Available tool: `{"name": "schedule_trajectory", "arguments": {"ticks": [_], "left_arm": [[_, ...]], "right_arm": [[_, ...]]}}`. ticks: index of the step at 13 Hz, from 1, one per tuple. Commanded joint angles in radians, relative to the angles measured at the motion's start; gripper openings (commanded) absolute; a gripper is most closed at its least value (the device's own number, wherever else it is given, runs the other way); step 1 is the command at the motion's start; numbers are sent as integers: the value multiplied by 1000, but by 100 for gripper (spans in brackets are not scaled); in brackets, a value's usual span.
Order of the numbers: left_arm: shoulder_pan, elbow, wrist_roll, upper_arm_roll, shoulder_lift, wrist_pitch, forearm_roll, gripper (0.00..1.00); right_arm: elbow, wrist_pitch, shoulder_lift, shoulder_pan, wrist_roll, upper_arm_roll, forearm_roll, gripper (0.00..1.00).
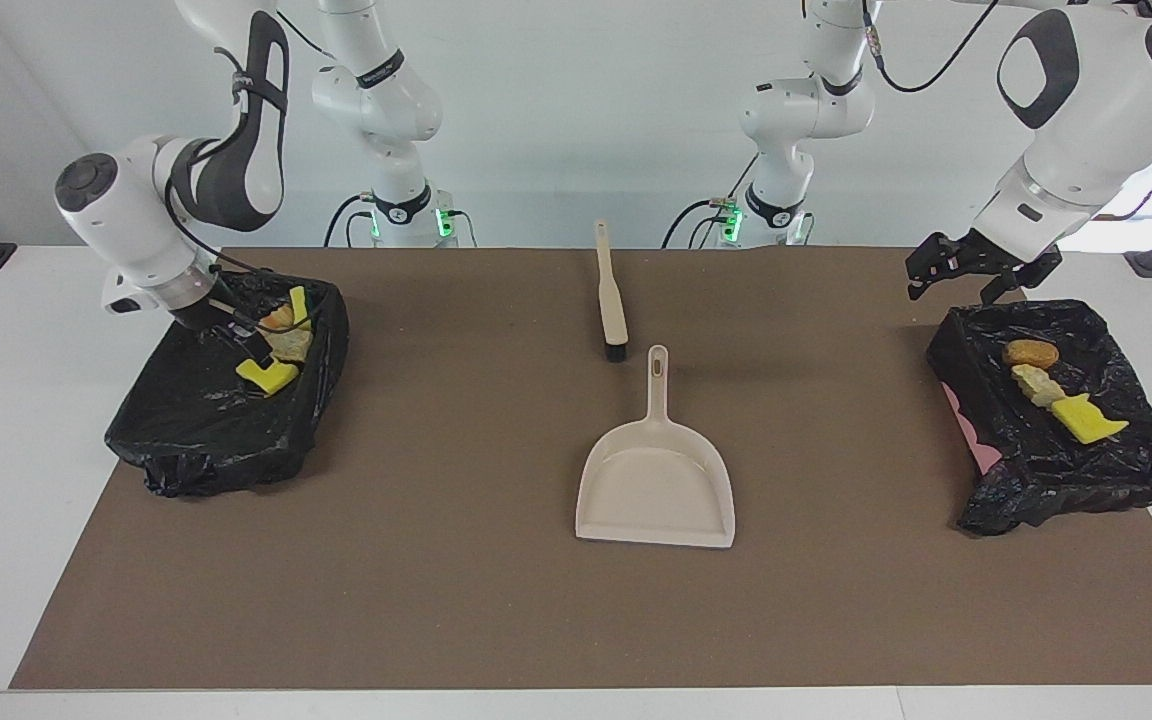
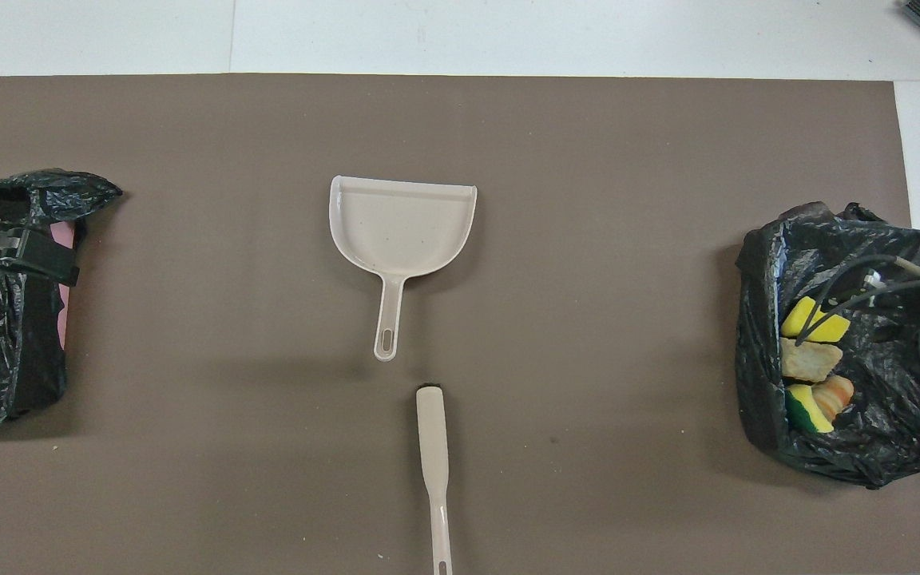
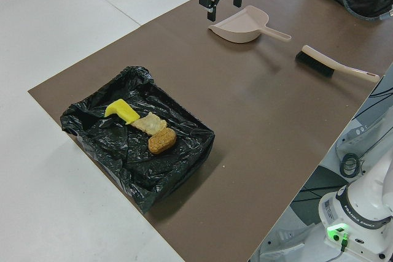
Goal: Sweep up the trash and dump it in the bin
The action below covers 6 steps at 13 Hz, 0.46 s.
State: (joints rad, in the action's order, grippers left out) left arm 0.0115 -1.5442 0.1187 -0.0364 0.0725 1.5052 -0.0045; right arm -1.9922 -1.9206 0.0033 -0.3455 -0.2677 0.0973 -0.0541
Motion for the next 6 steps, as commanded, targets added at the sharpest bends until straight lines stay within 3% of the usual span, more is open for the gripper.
{"name": "schedule_trajectory", "arguments": {"ticks": [1,4,6], "left_arm": [[8,12,3,-3,4,-8,5,100],[8,13,3,-3,4,-8,5,100],[8,13,3,-3,6,-7,3,100]], "right_arm": [[235,184,-16,49,-5,8,5,100],[439,334,1,143,-10,13,61,100],[487,411,7,232,-8,13,144,100]]}}
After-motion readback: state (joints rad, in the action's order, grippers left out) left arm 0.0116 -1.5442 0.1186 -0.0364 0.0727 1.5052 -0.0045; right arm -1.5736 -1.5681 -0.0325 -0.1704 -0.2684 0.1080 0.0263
